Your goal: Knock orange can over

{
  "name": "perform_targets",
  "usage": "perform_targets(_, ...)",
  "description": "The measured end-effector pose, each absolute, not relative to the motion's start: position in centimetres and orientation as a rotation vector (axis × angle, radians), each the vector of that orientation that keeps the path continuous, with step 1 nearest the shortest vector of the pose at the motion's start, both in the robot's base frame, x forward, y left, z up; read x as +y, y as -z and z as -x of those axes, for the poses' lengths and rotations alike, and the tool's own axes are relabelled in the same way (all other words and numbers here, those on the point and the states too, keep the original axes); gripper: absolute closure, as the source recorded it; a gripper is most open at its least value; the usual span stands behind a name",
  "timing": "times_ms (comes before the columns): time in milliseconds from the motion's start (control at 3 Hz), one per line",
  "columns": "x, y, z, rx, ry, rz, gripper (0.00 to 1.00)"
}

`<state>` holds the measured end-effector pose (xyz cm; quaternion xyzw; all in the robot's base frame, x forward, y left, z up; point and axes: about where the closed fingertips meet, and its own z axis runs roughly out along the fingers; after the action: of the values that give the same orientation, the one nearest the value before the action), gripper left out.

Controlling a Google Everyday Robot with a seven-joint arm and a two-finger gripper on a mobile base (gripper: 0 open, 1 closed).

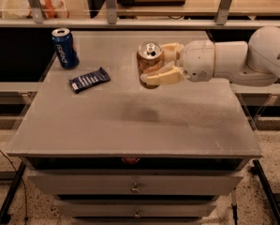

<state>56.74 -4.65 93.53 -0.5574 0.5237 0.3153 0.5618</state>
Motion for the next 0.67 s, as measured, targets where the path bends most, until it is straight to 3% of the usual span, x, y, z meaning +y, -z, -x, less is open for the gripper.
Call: perform_targets(667,-4.5,-94.9,-56.3,1.148,-0.670,1.357,1.00)
